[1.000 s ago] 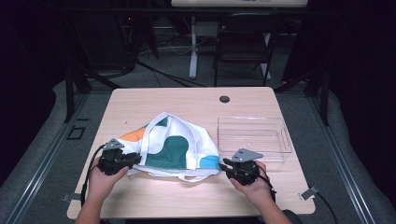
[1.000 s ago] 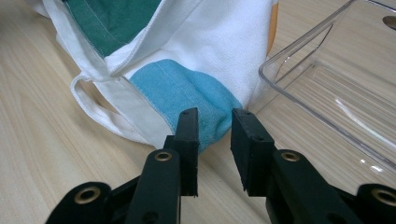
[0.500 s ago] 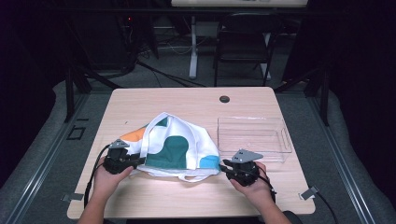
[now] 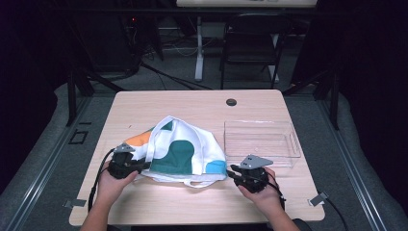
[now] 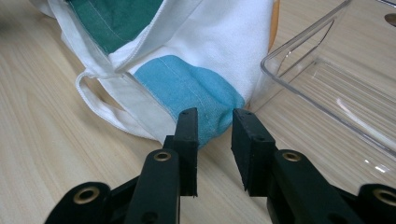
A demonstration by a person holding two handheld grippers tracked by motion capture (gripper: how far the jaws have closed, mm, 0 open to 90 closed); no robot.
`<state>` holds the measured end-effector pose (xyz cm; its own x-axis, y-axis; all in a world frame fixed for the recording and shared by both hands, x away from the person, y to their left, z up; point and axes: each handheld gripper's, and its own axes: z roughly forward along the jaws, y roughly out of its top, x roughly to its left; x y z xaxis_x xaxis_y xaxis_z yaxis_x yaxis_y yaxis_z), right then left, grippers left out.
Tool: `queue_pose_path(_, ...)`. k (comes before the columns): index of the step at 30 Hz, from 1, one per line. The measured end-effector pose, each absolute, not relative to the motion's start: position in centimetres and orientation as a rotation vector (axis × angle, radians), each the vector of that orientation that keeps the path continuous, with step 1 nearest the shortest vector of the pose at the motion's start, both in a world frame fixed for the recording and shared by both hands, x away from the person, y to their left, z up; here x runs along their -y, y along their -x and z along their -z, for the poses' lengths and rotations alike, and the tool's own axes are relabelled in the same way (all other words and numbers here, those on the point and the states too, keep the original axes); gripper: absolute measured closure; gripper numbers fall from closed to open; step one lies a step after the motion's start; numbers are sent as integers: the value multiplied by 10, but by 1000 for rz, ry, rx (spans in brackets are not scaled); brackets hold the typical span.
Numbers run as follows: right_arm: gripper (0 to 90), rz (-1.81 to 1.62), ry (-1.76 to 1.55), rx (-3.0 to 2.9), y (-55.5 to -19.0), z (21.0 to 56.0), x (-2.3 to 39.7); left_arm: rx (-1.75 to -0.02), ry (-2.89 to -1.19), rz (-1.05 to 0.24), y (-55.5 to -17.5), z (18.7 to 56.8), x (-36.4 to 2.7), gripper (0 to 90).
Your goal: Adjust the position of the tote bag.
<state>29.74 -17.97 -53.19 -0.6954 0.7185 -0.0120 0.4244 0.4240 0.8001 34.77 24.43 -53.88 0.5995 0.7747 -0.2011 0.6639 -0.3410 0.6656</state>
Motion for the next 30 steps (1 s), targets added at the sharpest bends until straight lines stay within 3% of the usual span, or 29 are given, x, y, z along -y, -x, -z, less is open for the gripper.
queue_pose_path(1, 712, -1162, -979, -2331, -297, 532, 180, -1132, -2100, -204, -348, 539, -244, 812)
queue_pose_path(6, 690, -1154, -979, -2333, -296, 528, 179, -1111, -2088, -257, -344, 533, -245, 875)
queue_pose_path(16, 703, -1124, -945, -2349, -291, 512, 167, -1081, -2056, -266, -342, 526, -249, 881)
queue_pose_path(30, 716, -1163, -999, -2335, -314, 501, 124, -1063, -2035, -280, -340, 520, -252, 881)
